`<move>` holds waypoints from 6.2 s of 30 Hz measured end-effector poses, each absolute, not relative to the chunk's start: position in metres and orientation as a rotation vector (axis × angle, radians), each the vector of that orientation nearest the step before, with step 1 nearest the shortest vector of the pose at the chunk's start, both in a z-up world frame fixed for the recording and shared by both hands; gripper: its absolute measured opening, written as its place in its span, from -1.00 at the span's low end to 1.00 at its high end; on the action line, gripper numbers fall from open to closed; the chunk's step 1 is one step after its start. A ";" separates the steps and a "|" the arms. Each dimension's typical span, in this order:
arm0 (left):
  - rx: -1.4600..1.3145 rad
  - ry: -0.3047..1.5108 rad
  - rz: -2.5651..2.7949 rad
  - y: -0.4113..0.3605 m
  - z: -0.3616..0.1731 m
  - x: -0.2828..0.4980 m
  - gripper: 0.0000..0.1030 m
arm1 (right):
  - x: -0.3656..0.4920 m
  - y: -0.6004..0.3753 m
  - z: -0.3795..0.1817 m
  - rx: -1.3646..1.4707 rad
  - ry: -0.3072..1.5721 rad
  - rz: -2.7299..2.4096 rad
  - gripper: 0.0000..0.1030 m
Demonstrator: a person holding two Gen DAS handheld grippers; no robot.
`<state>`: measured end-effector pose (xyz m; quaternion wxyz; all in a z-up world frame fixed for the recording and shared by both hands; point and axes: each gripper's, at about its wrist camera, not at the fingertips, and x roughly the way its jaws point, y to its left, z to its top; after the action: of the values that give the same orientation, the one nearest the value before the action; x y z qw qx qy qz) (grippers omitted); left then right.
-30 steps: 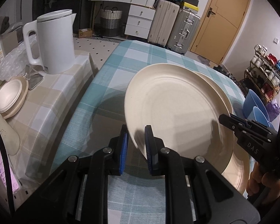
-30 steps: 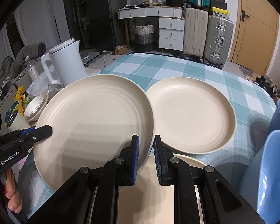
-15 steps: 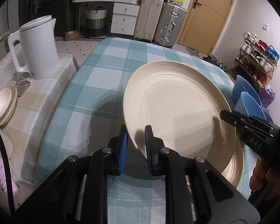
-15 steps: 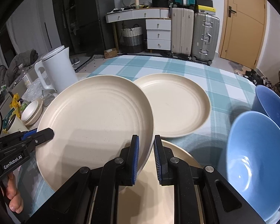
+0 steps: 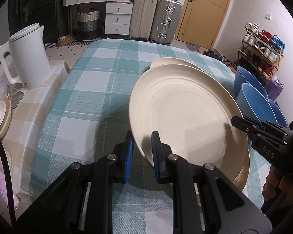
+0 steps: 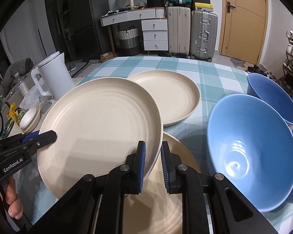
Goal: Organize plates and bowls
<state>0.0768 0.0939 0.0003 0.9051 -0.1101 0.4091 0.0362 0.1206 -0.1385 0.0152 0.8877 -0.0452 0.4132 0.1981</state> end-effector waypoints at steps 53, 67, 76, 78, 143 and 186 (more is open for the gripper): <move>0.024 0.963 -0.049 0.027 -0.022 0.085 -0.66 | 0.074 -0.186 -0.009 -0.088 0.909 0.276 -0.65; 0.112 0.992 -0.030 0.016 -0.031 0.085 -0.59 | 0.073 -0.176 -0.016 -0.105 0.920 0.262 -0.63; 0.164 0.993 -0.019 0.011 -0.034 0.083 -0.55 | 0.072 -0.175 -0.018 -0.120 0.916 0.255 -0.62; 0.175 0.994 -0.014 0.009 -0.035 0.083 -0.54 | 0.071 -0.175 -0.019 -0.121 0.915 0.253 -0.62; -0.152 0.777 0.045 0.069 0.049 0.081 0.98 | 0.079 -0.187 0.099 -0.107 0.677 0.407 0.98; -0.224 0.912 0.109 0.110 0.015 0.234 0.98 | 0.255 -0.164 0.099 -0.103 0.856 0.437 0.98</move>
<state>0.2336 0.1099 0.0146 0.8903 -0.1077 0.4392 0.0527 0.2545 -0.1643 0.0988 0.8854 -0.0494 0.4116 0.2103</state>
